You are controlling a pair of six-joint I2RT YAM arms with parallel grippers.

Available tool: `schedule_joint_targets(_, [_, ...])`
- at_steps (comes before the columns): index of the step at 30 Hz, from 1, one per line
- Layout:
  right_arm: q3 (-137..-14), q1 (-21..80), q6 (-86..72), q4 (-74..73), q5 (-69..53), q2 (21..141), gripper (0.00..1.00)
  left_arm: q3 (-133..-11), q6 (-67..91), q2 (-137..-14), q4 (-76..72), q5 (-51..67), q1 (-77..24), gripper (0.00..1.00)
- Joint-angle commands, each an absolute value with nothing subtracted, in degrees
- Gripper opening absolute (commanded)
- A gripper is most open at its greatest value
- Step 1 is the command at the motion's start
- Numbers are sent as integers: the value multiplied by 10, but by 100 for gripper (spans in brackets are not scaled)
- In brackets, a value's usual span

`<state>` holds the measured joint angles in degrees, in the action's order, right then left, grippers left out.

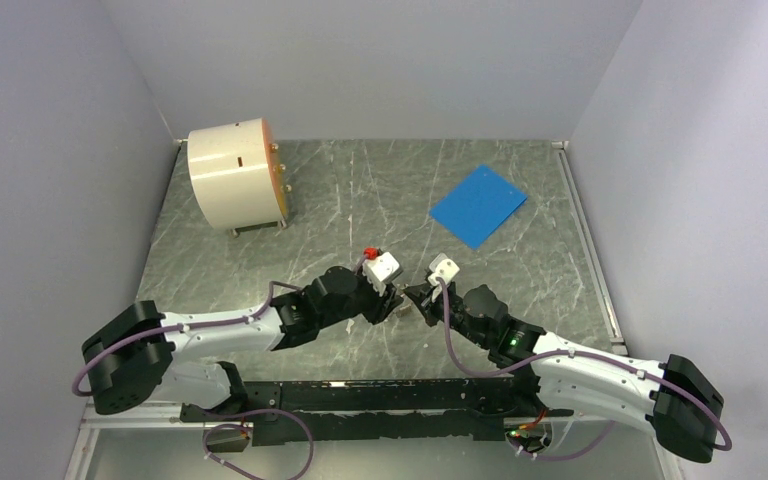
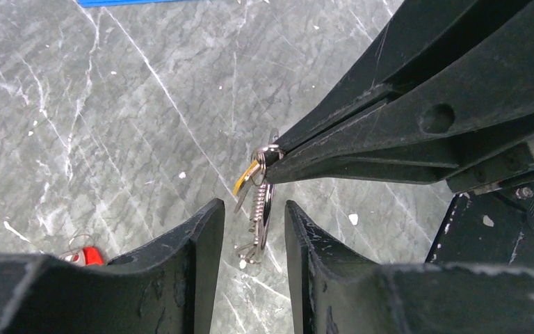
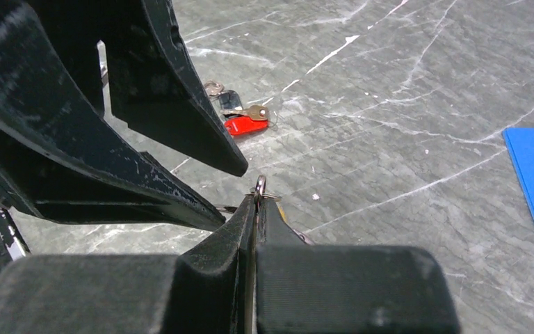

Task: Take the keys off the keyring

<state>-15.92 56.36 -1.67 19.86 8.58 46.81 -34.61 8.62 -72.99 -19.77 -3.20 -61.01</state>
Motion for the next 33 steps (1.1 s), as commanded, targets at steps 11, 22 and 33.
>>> schedule_joint_targets(11, [-187,570,-26,224,95,463,0,-335,54,-788,-280,-7,-613,37])
schedule_joint_targets(22, [-174,569,-40,229,98,444,0,-289,24,-780,-378,-5,-610,41])
schedule_joint_targets(33, [-186,569,-59,226,81,451,0,-271,-31,-798,-463,9,-608,45])
